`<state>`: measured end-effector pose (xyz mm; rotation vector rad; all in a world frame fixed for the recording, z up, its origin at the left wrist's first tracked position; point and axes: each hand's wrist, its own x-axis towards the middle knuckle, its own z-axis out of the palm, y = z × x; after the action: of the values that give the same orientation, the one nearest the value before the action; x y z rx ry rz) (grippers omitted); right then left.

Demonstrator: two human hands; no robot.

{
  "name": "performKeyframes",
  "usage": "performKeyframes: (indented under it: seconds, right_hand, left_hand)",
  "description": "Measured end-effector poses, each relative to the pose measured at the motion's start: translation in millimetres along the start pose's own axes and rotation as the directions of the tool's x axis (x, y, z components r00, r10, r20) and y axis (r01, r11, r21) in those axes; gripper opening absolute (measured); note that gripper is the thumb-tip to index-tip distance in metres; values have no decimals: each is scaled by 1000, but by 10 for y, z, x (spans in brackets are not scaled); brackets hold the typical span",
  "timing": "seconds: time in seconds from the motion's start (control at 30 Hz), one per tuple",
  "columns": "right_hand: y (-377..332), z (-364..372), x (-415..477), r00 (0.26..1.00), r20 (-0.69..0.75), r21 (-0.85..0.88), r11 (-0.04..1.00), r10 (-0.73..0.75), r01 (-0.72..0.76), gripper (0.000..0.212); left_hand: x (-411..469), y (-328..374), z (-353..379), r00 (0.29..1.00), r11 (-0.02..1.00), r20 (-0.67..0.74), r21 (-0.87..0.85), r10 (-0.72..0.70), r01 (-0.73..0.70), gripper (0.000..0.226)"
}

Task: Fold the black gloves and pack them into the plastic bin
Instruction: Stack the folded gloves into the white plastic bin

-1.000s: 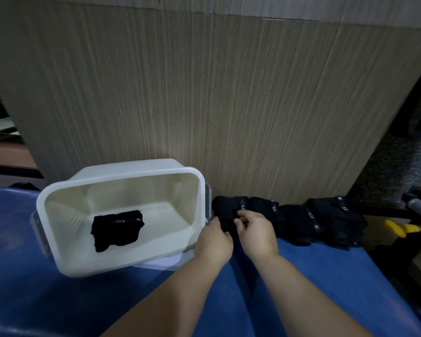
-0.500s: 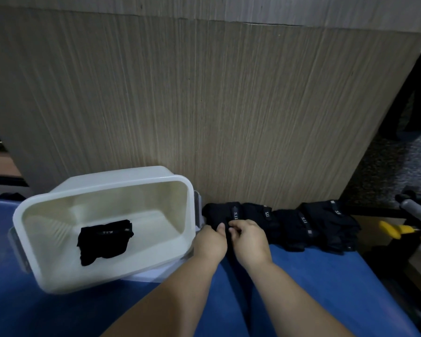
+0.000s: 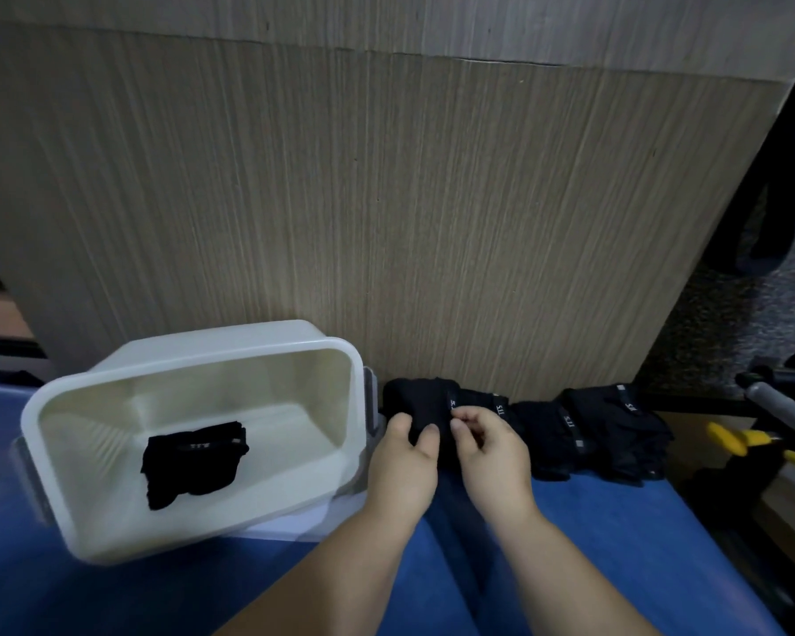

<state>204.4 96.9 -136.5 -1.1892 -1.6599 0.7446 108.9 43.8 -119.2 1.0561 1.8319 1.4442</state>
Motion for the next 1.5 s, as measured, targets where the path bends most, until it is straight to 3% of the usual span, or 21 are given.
performKeyframes:
  seconds: [0.2,0.3,0.37,0.43,0.5,0.57,0.7,0.77,0.83,0.93,1.07,1.13,1.3,1.5]
  right_hand:
    - [-224,-81,-138,998,-19,169,984,52,-48,11]
    - [-325,-117,-192,989,-15,291,947,145,-134,22]
    - [-384,-130,-225,964,90,464,846,249,-261,39]
    - [-428,-131,-257,907,285,606,675,311,-422,51]
    - [-468,-137,-299,845,430,622,574,319,-533,61]
    - [-487,-114,-335,795,535,598,536,285,-596,69]
    - [-489,8,-401,670,714,566,395,204,-724,98]
    - [-508,93,-449,612,773,537,343,167,-771,93]
    - [-556,182,-502,579,803,511,336,143,-791,75]
    - [-623,330,-548,553,809,475,331,202,-816,46]
    - [-745,595,-547,577,750,404,466,325,-787,32]
    - [-787,736,-531,606,700,408,486,377,-773,26]
    - [-852,1074,-485,670,580,441,513,464,-737,17]
    - [-893,1293,-431,757,440,354,682,483,-641,8]
  left_hand:
    - [-182,64,-244,998,982,60,-188,15,-3,29]
    - [-248,84,-386,993,938,121,-343,-5,47,29]
    - [-278,74,-492,992,913,127,-406,26,28,14]
    - [-307,57,-604,990,881,138,-471,40,30,11]
    - [-332,35,-719,987,854,158,-517,33,54,18]
    - [-348,20,-830,984,832,177,-548,15,85,25]
    - [-360,-32,-1031,978,793,209,-596,0,127,20]
    - [-341,-91,-1121,978,784,206,-603,-29,151,21]
    - [-304,-161,-1205,981,793,180,-586,-73,166,21]
    - [-216,-276,-1329,982,818,99,-543,-163,191,15]
    - [-79,-419,-1486,972,861,-4,-465,-233,205,13]
    - [-23,-466,-1545,974,902,-45,-389,-220,186,11]
    - [190,-535,-1651,980,995,-190,74,-54,69,23]
    - [275,-631,-1731,951,836,-262,548,162,9,39]
